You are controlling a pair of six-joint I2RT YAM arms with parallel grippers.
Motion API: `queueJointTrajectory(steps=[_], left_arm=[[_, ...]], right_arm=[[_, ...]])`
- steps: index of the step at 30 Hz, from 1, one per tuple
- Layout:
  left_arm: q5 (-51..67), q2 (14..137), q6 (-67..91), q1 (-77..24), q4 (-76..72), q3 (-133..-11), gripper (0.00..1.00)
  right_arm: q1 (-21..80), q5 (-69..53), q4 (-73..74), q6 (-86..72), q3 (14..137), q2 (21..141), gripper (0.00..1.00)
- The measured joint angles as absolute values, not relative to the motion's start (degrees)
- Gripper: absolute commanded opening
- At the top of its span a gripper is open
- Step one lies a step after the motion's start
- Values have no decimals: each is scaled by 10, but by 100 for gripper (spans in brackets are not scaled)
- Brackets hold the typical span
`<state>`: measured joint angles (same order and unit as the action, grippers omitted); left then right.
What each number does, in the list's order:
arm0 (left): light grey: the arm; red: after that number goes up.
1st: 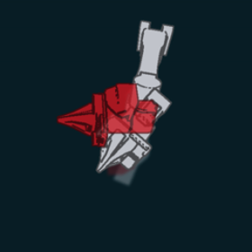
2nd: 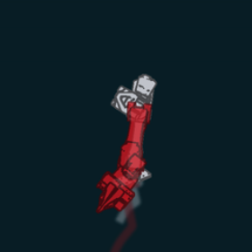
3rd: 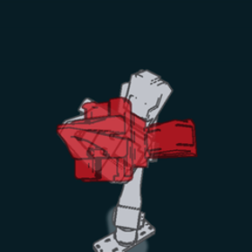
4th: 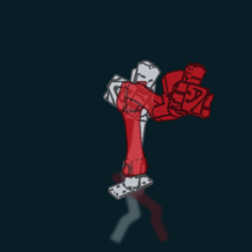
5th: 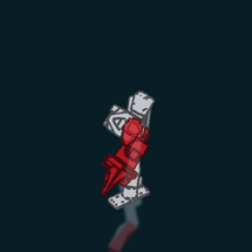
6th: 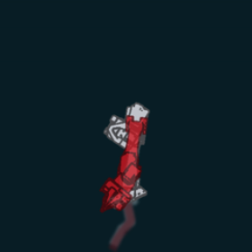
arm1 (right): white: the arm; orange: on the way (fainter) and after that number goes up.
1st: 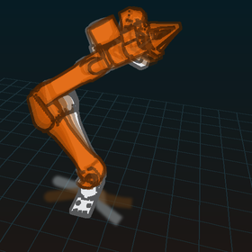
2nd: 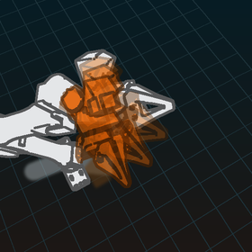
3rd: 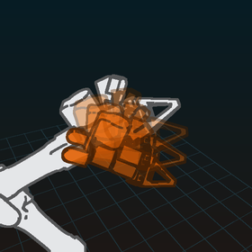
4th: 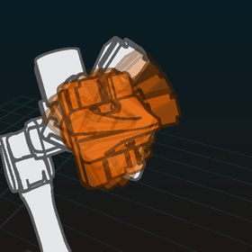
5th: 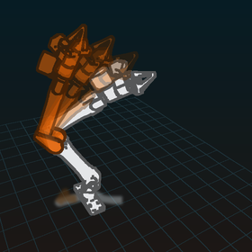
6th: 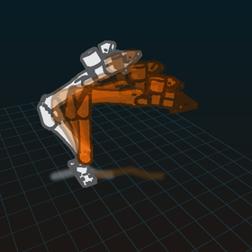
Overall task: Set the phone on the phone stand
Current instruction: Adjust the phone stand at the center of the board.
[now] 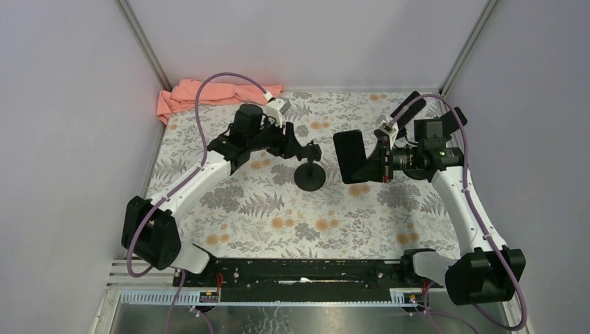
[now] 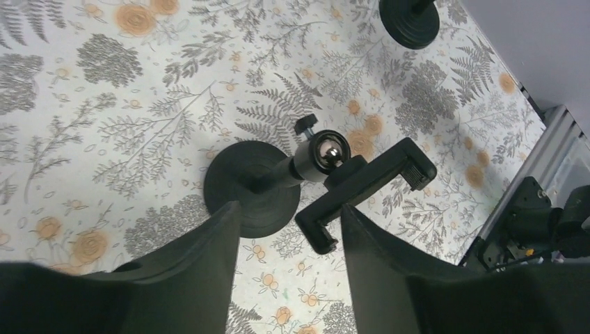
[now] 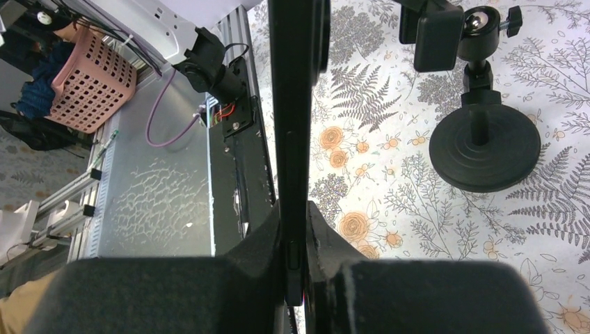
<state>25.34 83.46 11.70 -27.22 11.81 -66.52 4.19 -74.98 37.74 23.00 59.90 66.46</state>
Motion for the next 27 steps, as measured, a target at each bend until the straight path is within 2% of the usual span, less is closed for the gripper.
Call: queueJointTrajectory(steps=[5, 10, 11, 17, 22, 25, 27], left_arm=[[228, 793, 130, -269, 126, -665, 74], [215, 684, 149, -269, 111, -625, 98], [217, 659, 154, -269, 100, -608, 99], [274, 515, 254, -269, -53, -460, 99], [350, 521, 370, -271, -242, -384, 97], [367, 553, 376, -288, -267, -394, 90], [374, 576, 366, -308, -259, -418, 79]], right_arm=[[58, -725, 449, 301, 638, 689, 0], [75, -706, 496, 342, 655, 700, 0], [78, -703, 502, 345, 658, 701, 0], [103, -696, 527, 363, 687, 710, 2], [149, -696, 532, 363, 705, 717, 1], [185, -693, 533, 360, 714, 726, 1], [206, -689, 533, 359, 721, 734, 1]])
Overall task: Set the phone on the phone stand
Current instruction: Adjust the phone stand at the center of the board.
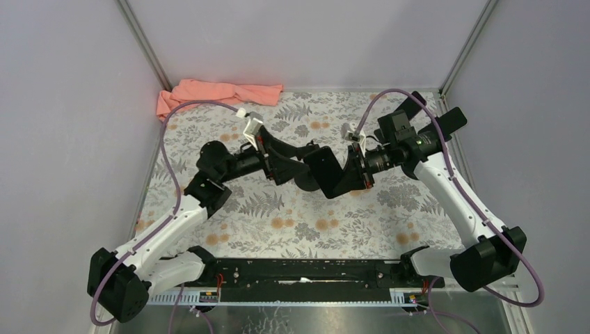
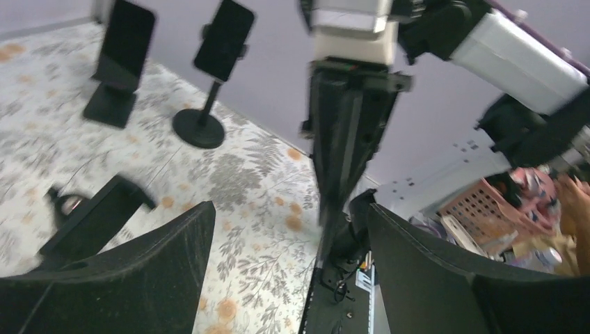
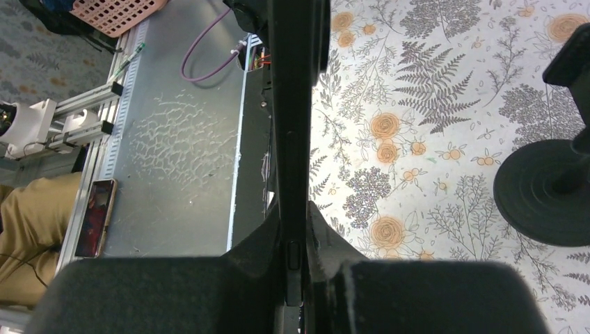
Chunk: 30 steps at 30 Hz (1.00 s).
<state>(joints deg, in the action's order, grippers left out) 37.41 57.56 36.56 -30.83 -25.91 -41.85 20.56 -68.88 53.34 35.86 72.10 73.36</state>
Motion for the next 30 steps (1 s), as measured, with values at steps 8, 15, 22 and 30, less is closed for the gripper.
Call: queueJointTrajectory(steps=[8, 15, 22, 30], left_arm=[[436, 647, 331, -334, -231, -527, 44], [466, 672, 326, -344, -201, -534, 40], [488, 693, 316, -354, -178, -558, 6], [514, 694, 293, -356, -154, -575, 0]], right_arm=[[235, -678, 534, 358, 732, 744, 1], [240, -664, 536, 357, 732, 750, 0], [244, -655, 536, 357, 733, 753, 0], [246, -659, 541, 360, 733, 754, 39]])
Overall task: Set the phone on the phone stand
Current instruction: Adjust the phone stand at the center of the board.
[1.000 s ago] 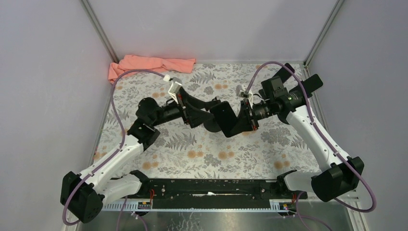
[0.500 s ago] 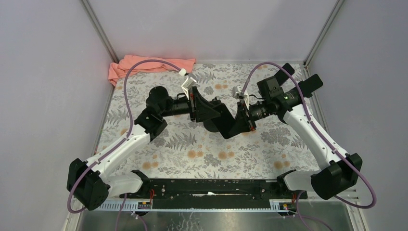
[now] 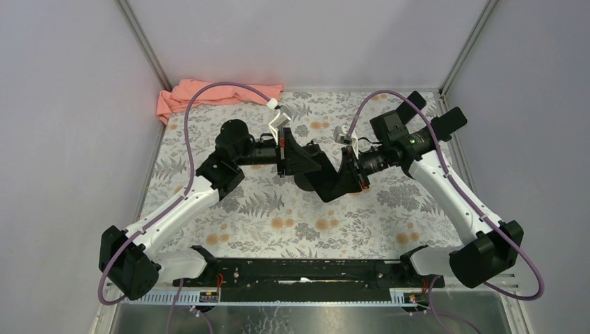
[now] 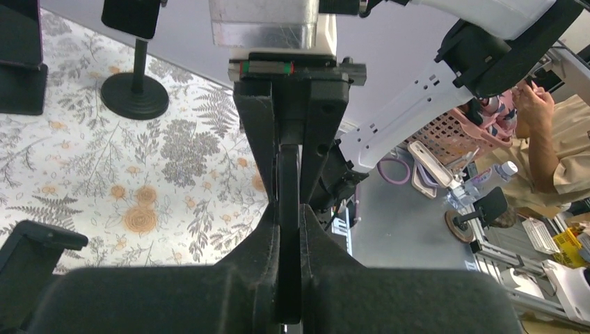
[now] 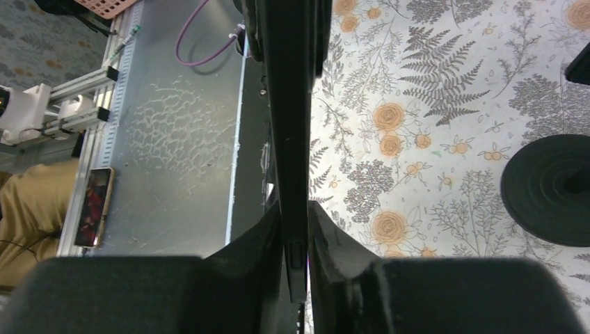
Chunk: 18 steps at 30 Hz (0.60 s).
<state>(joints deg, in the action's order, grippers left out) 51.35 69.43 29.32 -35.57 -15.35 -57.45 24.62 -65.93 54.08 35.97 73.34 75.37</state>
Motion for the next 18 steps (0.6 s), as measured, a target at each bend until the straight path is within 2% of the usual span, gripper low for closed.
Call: queueJointTrajectory(steps=[1, 2, 7, 12, 18], left_arm=[[515, 694, 287, -356, -144, -578, 0], [517, 694, 285, -354, -134, -580, 0], [539, 692, 268, -316, -69, -585, 0], [534, 660, 232, -261, 11, -587, 0], [521, 561, 143, -256, 82, -586, 0]], right_arm=[[247, -657, 539, 360, 734, 754, 51], [247, -655, 540, 356, 735, 754, 58], [247, -631, 550, 361, 767, 758, 78], [247, -580, 543, 354, 811, 759, 81], [247, -481, 492, 305, 816, 765, 79]])
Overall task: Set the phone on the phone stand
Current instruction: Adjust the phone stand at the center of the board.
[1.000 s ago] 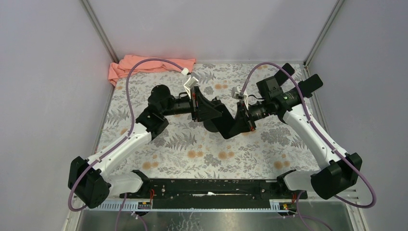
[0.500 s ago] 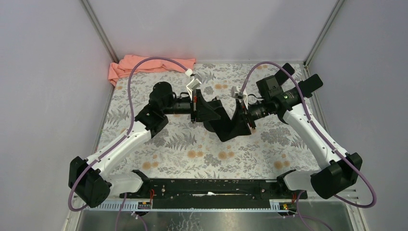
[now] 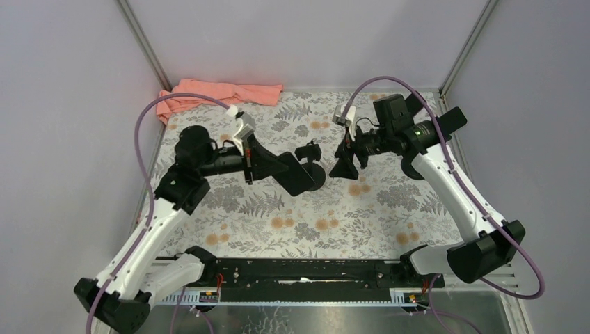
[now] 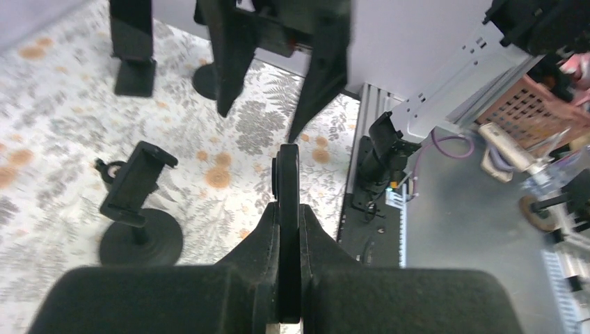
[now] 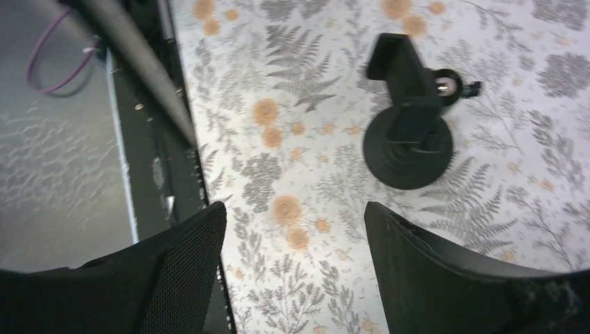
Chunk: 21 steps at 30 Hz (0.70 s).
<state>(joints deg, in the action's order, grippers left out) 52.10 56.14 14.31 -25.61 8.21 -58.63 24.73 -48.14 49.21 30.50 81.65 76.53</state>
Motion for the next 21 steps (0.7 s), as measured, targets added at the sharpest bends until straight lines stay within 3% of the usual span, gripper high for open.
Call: queueJointTrajectory(steps=[6, 21], left_arm=[[510, 492, 61, -254, 98, -562, 0], [518, 483, 9, -248, 82, -401, 0]], right_arm=[[264, -390, 419, 247, 825, 813, 80], [311, -280, 378, 207, 894, 921, 71]])
